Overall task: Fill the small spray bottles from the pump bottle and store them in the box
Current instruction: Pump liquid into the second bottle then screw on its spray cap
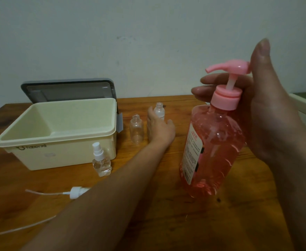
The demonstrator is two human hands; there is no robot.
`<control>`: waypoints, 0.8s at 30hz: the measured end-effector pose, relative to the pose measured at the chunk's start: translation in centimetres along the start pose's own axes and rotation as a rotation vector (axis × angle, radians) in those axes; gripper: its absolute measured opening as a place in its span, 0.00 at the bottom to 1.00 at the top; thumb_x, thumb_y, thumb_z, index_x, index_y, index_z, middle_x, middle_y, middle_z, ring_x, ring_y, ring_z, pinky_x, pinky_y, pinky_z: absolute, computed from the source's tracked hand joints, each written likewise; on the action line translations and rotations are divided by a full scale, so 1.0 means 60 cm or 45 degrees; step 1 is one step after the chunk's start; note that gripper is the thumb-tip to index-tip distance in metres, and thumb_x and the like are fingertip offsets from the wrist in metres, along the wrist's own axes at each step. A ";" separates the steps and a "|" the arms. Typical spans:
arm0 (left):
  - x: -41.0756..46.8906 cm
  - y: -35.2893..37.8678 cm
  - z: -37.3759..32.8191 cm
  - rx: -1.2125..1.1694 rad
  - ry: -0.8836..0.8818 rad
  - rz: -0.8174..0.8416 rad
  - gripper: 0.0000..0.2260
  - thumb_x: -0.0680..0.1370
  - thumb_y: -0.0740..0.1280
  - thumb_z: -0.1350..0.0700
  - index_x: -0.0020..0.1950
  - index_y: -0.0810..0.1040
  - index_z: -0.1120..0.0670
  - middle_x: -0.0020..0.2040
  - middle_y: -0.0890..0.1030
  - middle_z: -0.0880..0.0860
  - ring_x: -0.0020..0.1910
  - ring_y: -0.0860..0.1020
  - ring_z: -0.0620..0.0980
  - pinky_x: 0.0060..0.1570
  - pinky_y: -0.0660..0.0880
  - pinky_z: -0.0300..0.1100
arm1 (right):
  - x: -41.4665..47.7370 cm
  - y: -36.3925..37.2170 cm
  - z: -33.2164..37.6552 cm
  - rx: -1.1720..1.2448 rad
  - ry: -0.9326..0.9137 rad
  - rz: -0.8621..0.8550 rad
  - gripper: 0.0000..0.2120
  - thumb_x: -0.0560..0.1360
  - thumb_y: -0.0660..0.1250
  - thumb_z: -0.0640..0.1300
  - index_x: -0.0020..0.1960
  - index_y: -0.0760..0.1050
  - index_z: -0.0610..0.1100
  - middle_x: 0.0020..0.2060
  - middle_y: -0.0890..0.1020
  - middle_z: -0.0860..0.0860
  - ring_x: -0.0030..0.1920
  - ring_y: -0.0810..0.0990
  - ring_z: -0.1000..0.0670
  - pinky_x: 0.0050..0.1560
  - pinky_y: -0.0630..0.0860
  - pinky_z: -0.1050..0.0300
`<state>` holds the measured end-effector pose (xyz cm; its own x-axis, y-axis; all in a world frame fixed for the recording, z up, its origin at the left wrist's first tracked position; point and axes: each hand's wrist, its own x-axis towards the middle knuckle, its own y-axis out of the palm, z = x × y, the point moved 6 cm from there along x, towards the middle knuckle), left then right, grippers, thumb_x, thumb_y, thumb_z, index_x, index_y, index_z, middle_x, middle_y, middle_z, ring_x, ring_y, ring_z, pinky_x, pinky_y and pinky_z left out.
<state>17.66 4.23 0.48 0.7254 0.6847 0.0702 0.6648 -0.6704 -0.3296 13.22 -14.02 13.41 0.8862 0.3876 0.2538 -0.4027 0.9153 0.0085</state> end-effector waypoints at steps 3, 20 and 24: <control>0.001 -0.003 0.005 -0.022 -0.015 -0.029 0.26 0.78 0.65 0.59 0.73 0.58 0.52 0.66 0.71 0.54 0.62 0.73 0.55 0.61 0.72 0.49 | 0.001 0.005 0.002 0.005 0.033 0.044 0.36 0.76 0.48 0.70 0.49 0.81 0.42 0.43 0.87 0.44 0.48 0.87 0.46 0.51 0.81 0.46; -0.017 -0.018 0.010 -0.035 -0.052 0.022 0.18 0.80 0.64 0.55 0.68 0.65 0.51 0.58 0.75 0.52 0.55 0.76 0.52 0.56 0.76 0.51 | -0.013 0.013 0.003 0.107 0.118 -0.044 0.32 0.71 0.54 0.71 0.37 0.78 0.44 0.30 0.82 0.45 0.37 0.84 0.46 0.43 0.83 0.51; -0.045 -0.034 -0.002 -0.150 0.013 0.066 0.18 0.79 0.65 0.55 0.68 0.66 0.49 0.59 0.75 0.51 0.54 0.76 0.50 0.53 0.77 0.46 | -0.015 0.017 0.004 0.126 0.105 -0.039 0.32 0.69 0.55 0.72 0.37 0.78 0.43 0.30 0.81 0.45 0.38 0.83 0.45 0.44 0.83 0.50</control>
<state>14.38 3.68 1.09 0.7606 0.6458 0.0656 0.6423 -0.7342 -0.2200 11.93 -13.49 13.43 0.9127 0.3708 0.1718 -0.3920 0.9132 0.1116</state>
